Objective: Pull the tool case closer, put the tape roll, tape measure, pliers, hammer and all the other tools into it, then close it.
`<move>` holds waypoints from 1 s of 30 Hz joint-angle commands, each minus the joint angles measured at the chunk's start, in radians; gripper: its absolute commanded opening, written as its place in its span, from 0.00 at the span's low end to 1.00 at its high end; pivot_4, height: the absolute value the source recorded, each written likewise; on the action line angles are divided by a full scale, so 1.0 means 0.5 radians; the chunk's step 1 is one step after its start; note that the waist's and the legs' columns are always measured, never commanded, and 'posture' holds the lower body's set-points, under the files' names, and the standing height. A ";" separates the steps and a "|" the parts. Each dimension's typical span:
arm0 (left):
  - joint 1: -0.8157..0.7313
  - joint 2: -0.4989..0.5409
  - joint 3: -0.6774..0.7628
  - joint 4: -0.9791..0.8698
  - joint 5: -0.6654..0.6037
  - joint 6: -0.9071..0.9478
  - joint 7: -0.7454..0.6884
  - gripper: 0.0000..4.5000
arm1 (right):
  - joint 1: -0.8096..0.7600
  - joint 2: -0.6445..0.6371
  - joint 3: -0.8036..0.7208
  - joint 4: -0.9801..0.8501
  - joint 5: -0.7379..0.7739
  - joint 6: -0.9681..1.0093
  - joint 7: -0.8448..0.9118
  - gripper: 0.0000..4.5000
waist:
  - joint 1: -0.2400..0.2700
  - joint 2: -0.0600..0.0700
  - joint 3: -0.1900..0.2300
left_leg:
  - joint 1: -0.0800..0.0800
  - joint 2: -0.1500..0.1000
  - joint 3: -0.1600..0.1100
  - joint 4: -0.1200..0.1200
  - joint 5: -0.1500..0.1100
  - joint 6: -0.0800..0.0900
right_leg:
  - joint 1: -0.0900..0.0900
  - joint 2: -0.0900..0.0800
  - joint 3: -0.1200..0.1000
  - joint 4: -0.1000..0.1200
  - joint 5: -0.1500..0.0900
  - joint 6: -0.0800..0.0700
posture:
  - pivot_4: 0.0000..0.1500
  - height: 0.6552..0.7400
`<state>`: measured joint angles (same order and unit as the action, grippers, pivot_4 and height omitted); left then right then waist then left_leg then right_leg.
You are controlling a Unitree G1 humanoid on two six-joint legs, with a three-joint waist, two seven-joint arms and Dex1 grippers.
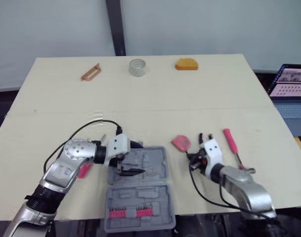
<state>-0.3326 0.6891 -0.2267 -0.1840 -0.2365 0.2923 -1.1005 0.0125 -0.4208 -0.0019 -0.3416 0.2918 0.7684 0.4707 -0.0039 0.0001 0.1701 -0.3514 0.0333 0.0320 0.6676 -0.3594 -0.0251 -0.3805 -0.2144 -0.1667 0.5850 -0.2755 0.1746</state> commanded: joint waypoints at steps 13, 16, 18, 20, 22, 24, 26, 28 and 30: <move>0.116 0.063 -0.079 -0.156 -0.009 -0.033 -0.196 1.00 | 0.631 -0.250 0.042 -0.583 0.348 0.301 0.170 0.01 | 0.024 -0.001 0.000 | 0.000 0.000 0.001 0.002 -0.001 0.001 | 0.000 0.000 0.002 0.000 0.000 0.000 | 1.00 1.00; 0.142 0.069 -0.080 -0.188 -0.003 -0.031 -0.201 1.00 | 0.659 -0.284 0.069 -0.607 0.370 0.302 0.179 0.01 | 0.034 -0.001 0.000 | 0.000 0.000 0.001 0.002 -0.001 0.002 | 0.000 0.000 0.002 -0.001 0.000 0.000 | 1.00 1.00; 0.155 0.072 -0.080 -0.201 0.002 -0.031 -0.201 1.00 | 0.673 -0.303 0.089 -0.632 0.396 0.311 0.198 0.01 | 0.042 -0.001 0.000 | 0.000 0.000 0.001 0.002 -0.001 0.002 | 0.000 0.000 0.002 -0.001 0.000 0.000 | 1.00 1.00; 0.163 0.075 -0.077 -0.212 0.003 -0.027 -0.197 1.00 | 0.678 -0.309 0.098 -0.635 0.407 0.312 0.192 0.01 | 0.051 -0.001 0.000 | 0.000 0.000 0.002 0.004 -0.001 0.002 | 0.000 0.000 0.003 -0.001 0.000 0.000 | 1.00 1.00; 0.169 0.075 -0.074 -0.224 0.003 -0.024 -0.187 1.00 | 0.673 -0.317 0.102 -0.623 0.410 0.307 0.187 0.01 | 0.057 -0.001 0.000 | 0.000 0.000 0.002 0.005 -0.001 0.002 | 0.000 0.000 0.003 -0.001 0.000 0.000 | 1.00 1.00; 0.173 0.071 -0.069 -0.228 0.005 -0.027 -0.174 1.00 | 0.647 -0.337 0.097 -0.605 0.418 0.309 0.203 0.01 | 0.058 -0.001 0.000 | -0.001 0.000 0.002 0.006 -0.001 0.002 | 0.001 0.000 0.004 -0.001 0.000 0.000 | 1.00 1.00; 0.169 0.065 -0.064 -0.223 0.009 -0.042 -0.165 1.00 | 0.611 -0.379 0.056 -0.591 0.454 0.344 0.234 0.13 | 0.058 -0.001 0.000 | -0.001 0.000 0.002 0.007 -0.002 0.003 | 0.001 0.000 0.004 -0.001 0.000 0.000 | 1.00 1.00; 0.161 0.059 -0.060 -0.215 0.008 -0.051 -0.160 1.00 | 0.590 -0.433 0.016 -0.592 0.500 0.361 0.278 0.30 | 0.058 -0.001 0.000 | -0.001 0.000 0.002 0.008 -0.002 0.003 | 0.001 0.000 0.004 -0.001 0.000 0.000 | 1.00 1.00; 0.148 0.049 -0.054 -0.201 0.008 -0.070 -0.151 1.00 | 0.576 -0.522 -0.051 -0.611 0.571 0.378 0.356 0.52 | 0.060 -0.001 0.000 | -0.001 0.000 0.002 0.009 -0.002 0.004 | 0.002 0.000 0.004 -0.001 0.000 0.000 | 1.00 1.00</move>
<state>-0.2542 0.7177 -0.2605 -0.2640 -0.2321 0.2780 -1.1804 0.2961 -0.6549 0.0208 -0.6268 0.5518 0.9447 0.6113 0.0262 -0.0003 0.1701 -0.3522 0.0332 0.0331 0.6731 -0.3609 -0.0227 -0.3795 -0.2144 -0.1647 0.5844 -0.2755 0.1746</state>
